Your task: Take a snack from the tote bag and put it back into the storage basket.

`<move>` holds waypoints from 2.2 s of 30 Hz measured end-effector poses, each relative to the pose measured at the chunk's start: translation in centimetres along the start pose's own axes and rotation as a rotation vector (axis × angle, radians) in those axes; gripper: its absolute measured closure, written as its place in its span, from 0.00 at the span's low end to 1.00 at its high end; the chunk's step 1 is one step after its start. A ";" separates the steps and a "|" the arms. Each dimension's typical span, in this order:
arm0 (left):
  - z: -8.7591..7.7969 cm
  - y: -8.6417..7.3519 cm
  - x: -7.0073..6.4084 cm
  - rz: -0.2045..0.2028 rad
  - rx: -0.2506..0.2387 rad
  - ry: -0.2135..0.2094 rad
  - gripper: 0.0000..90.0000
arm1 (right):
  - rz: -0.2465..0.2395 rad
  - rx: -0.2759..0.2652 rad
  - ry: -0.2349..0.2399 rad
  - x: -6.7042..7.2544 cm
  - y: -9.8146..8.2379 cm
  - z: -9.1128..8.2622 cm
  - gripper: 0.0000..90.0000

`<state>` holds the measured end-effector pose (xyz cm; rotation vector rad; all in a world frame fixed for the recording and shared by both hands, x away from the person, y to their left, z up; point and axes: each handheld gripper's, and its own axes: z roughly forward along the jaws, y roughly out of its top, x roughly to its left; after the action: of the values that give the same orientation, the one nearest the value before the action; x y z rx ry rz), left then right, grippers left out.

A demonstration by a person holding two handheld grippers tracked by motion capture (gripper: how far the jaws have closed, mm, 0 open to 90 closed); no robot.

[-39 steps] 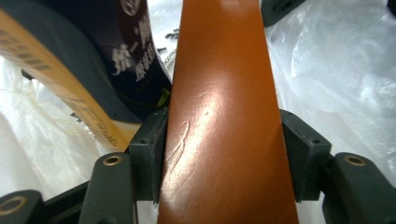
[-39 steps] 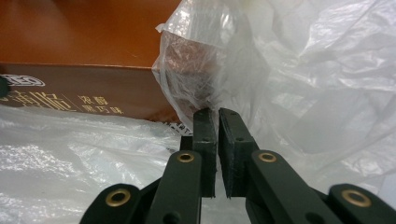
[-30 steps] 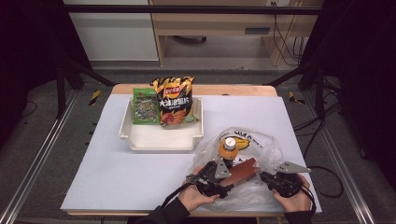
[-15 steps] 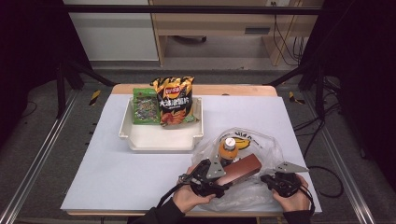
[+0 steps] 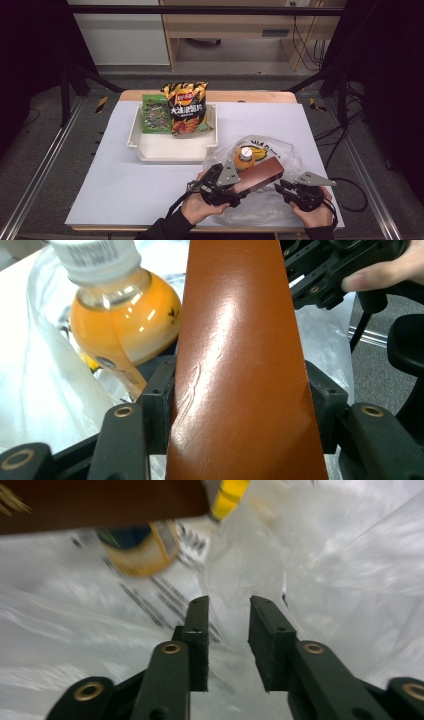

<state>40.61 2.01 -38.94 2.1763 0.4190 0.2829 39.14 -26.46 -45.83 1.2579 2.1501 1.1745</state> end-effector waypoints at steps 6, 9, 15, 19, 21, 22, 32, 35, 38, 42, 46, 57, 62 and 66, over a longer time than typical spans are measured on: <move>-1.3 0.4 0.3 -0.013 -0.023 -0.013 0.48 | 0.015 -0.111 -0.001 0.3 1.3 -1.7 0.60; -2.1 0.7 0.5 -0.010 -0.035 -0.005 0.48 | 0.012 -0.131 -0.015 0.3 1.8 -2.3 0.57; -3.5 1.1 0.6 -0.004 -0.039 -0.007 0.48 | 0.018 -0.148 -0.030 0.3 2.1 -2.5 0.52; -4.5 1.4 0.6 0.004 -0.043 -0.005 0.48 | 0.013 -0.143 -0.032 0.3 2.1 -2.3 0.51; -4.9 1.6 0.7 0.006 -0.045 -0.003 0.48 | 0.010 -0.144 -0.032 0.4 2.2 -2.2 0.51; -5.1 1.7 0.7 0.003 -0.050 -0.003 0.48 | 0.012 -0.143 -0.032 0.4 2.2 -2.2 0.51; -7.3 2.0 2.0 -0.010 -0.058 0.015 0.48 | 0.006 -0.147 -0.033 0.5 2.5 -2.3 0.51; -8.1 2.0 2.4 -0.016 -0.060 0.031 0.48 | 0.001 -0.146 -0.031 0.6 2.6 -2.2 0.51; -8.7 2.0 2.9 -0.026 -0.072 0.049 0.48 | 0.004 -0.148 -0.030 0.6 2.6 -2.1 0.50; -9.5 1.8 3.5 -0.035 -0.079 0.067 0.48 | 0.003 -0.149 -0.035 0.6 2.7 -2.1 0.49; -10.1 1.6 4.4 -0.050 -0.077 0.088 0.48 | 0.001 -0.153 -0.037 0.6 2.7 -2.2 0.47; -11.0 0.1 7.0 -0.110 -0.058 0.143 0.48 | -0.015 -0.152 -0.036 1.0 2.9 -2.1 0.41; -11.7 -0.5 8.1 -0.128 -0.055 0.171 0.48 | -0.017 -0.150 -0.036 0.9 2.9 -2.0 0.41; -12.1 -1.0 8.9 -0.136 -0.045 0.200 0.48 | -0.017 -0.149 -0.037 0.9 2.9 -2.0 0.41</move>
<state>44.42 14.88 -32.13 2.0719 0.6634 0.4327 38.89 -25.90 -42.24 1.1850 2.0034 1.2686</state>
